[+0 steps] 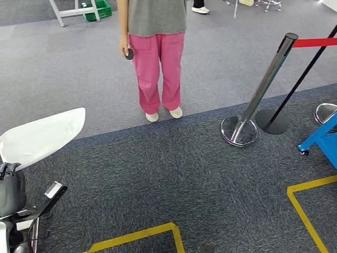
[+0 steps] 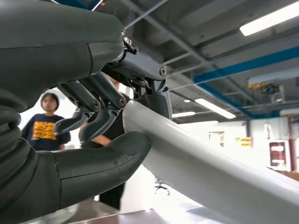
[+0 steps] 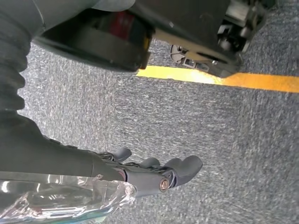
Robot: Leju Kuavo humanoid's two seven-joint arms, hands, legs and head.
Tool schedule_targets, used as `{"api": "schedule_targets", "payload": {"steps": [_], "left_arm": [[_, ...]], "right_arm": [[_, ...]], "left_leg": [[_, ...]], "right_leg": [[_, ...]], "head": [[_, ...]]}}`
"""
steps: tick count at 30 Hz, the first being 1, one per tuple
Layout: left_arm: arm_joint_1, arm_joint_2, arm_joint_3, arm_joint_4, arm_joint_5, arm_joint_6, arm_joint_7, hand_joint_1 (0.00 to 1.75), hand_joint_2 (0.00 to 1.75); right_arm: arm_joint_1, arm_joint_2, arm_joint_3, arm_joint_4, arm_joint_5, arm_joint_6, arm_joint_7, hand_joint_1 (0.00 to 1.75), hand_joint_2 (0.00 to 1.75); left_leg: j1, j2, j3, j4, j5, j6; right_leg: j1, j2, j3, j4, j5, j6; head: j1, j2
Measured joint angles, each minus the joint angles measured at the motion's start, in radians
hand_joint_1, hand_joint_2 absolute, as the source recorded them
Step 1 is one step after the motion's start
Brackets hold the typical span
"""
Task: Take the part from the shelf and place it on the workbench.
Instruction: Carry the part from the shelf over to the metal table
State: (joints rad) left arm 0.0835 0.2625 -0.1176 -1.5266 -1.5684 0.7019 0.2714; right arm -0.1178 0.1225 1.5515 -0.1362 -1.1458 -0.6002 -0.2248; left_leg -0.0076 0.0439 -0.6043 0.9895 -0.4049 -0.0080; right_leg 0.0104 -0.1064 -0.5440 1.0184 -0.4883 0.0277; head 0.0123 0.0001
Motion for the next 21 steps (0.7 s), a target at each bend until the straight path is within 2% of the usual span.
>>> {"api": "schedule_targets", "payload": {"steps": [1,2,4,5,6,7,8,9,10,11,12,13,15,16,18,19,20,21], "left_arm": [[0.000,0.003,-0.003,0.001,0.000,0.000,0.005,1.75,1.75],[-0.001,0.006,-0.008,0.002,0.000,0.000,0.009,1.75,1.75],[-0.004,0.009,-0.018,0.003,0.000,0.001,0.018,1.75,1.75],[-0.005,0.010,-0.023,0.005,0.000,0.001,0.021,1.75,1.75],[-0.005,0.011,-0.027,0.007,0.000,0.001,0.023,1.75,1.75],[-0.004,0.012,-0.031,0.009,0.000,0.001,0.025,1.75,1.75],[-0.004,0.013,-0.035,0.011,0.000,0.000,0.028,1.75,1.75],[-0.004,0.014,-0.039,0.012,0.000,0.000,0.032,1.75,1.75],[-0.004,0.016,-0.042,0.013,0.000,0.000,0.037,1.75,1.75],[-0.006,0.019,-0.046,0.013,0.000,0.000,0.042,1.75,1.75],[-0.007,0.022,-0.048,0.013,0.000,0.000,0.048,1.75,1.75],[-0.007,0.026,-0.051,0.013,0.000,0.000,0.053,1.75,1.75],[-0.006,0.033,-0.058,0.013,0.000,0.000,0.063,1.75,1.75],[-0.005,0.037,-0.062,0.014,0.000,0.000,0.068,1.75,1.75],[-0.008,0.044,-0.070,0.014,0.000,0.000,0.076,1.75,1.75],[-0.010,0.047,-0.074,0.014,0.000,0.000,0.080,1.75,1.75],[-0.012,0.049,-0.077,0.015,-0.001,0.000,0.084,1.75,1.75],[-0.012,0.050,-0.080,0.015,-0.001,0.000,0.087,1.75,1.75]], "right_arm": [[-0.001,0.000,0.000,0.000,0.000,0.000,0.000,0.00,1.75],[-0.001,0.000,0.000,0.000,0.001,0.000,-0.001,0.00,1.75],[-0.001,0.000,0.000,0.000,0.001,-0.001,-0.003,0.00,1.75],[-0.001,0.000,0.000,0.000,0.000,-0.001,-0.004,0.00,1.75],[-0.002,-0.001,-0.001,0.000,0.000,-0.002,-0.004,0.00,1.75],[-0.003,-0.001,-0.001,0.000,0.000,-0.002,-0.004,0.00,1.75],[-0.004,-0.001,-0.001,0.000,-0.001,-0.002,-0.005,0.00,1.75],[-0.004,-0.001,-0.001,0.000,0.000,-0.002,-0.004,0.00,1.75],[-0.002,-0.001,-0.002,0.000,0.000,-0.002,-0.004,0.00,1.75],[0.000,-0.001,-0.002,0.000,0.000,-0.002,-0.003,0.00,1.75],[0.001,-0.001,-0.002,0.000,0.000,-0.001,-0.003,0.00,1.75],[0.001,-0.001,-0.002,0.000,0.000,-0.001,-0.003,0.00,1.75],[0.000,-0.001,-0.002,0.000,0.000,-0.001,-0.003,0.00,1.75],[-0.001,0.000,-0.002,0.000,0.000,-0.001,-0.003,0.00,1.75],[0.000,0.000,-0.002,0.000,0.001,0.000,-0.004,0.00,1.75],[0.001,0.000,-0.002,0.000,0.001,0.000,-0.004,0.00,1.75],[0.003,-0.001,-0.002,0.000,0.001,0.000,-0.004,0.00,1.75],[0.005,-0.001,-0.002,0.000,0.001,0.000,-0.004,0.00,1.75]], "left_leg": [[0.002,-0.011,0.001,-0.003,0.002,0.006],[0.005,-0.022,0.003,-0.006,0.003,0.012],[0.009,-0.043,0.005,-0.008,0.005,0.020],[0.010,-0.054,0.005,-0.008,0.005,0.022],[0.010,-0.066,0.005,-0.007,0.005,0.022],[0.011,-0.079,0.006,-0.007,0.004,0.022],[0.012,-0.093,0.007,-0.007,0.004,0.021],[0.014,-0.107,0.009,-0.006,0.004,0.019],[0.016,-0.121,0.009,-0.004,0.003,0.015],[0.017,-0.134,0.007,0.001,0.002,0.010],[0.018,-0.145,0.002,0.004,0.003,0.003],[0.019,-0.156,-0.004,0.006,0.005,-0.004],[0.023,-0.175,-0.012,0.003,0.012,-0.016],[0.024,-0.169,-0.016,0.007,0.010,-0.020],[0.021,-0.123,-0.045,0.064,-0.025,-0.026],[0.019,-0.091,-0.074,0.122,-0.055,-0.028],[0.018,-0.071,-0.108,0.191,-0.086,-0.029],[0.019,-0.062,-0.137,0.250,-0.107,-0.030]], "right_leg": [[-0.002,0.010,-0.002,0.009,-0.009,0.005],[-0.004,0.030,-0.014,0.037,-0.028,0.010],[-0.006,0.083,-0.070,0.156,-0.086,0.016],[-0.006,0.096,-0.106,0.227,-0.112,0.018],[-0.006,0.101,-0.134,0.277,-0.125,0.019],[-0.007,0.104,-0.146,0.292,-0.117,0.020],[-0.008,0.106,-0.138,0.266,-0.091,0.020],[-0.011,0.116,-0.113,0.207,-0.052,0.021],[-0.016,0.140,-0.082,0.137,-0.017,0.023],[-0.021,0.165,-0.053,0.074,0.006,0.024],[-0.025,0.184,-0.034,0.034,0.017,0.023],[-0.026,0.195,-0.026,0.017,0.017,0.019],[-0.022,0.179,-0.024,0.014,0.019,0.006],[-0.021,0.168,-0.023,0.012,0.021,-0.001],[-0.021,0.143,-0.019,0.005,0.025,-0.015],[-0.018,0.130,-0.019,0.004,0.025,-0.020],[-0.016,0.116,-0.019,0.004,0.024,-0.023],[-0.014,0.102,-0.020,0.004,0.023,-0.025]], "head": [[0.000,0.000],[0.002,0.000],[0.007,0.000],[0.008,0.000],[0.009,0.000],[0.009,0.000],[0.009,0.000],[0.009,0.000],[0.009,0.000],[0.009,0.000],[0.009,0.000],[0.009,0.000],[0.008,0.000],[0.008,0.000],[0.001,0.000],[-0.002,0.000],[-0.004,0.000],[-0.004,0.000]]}}
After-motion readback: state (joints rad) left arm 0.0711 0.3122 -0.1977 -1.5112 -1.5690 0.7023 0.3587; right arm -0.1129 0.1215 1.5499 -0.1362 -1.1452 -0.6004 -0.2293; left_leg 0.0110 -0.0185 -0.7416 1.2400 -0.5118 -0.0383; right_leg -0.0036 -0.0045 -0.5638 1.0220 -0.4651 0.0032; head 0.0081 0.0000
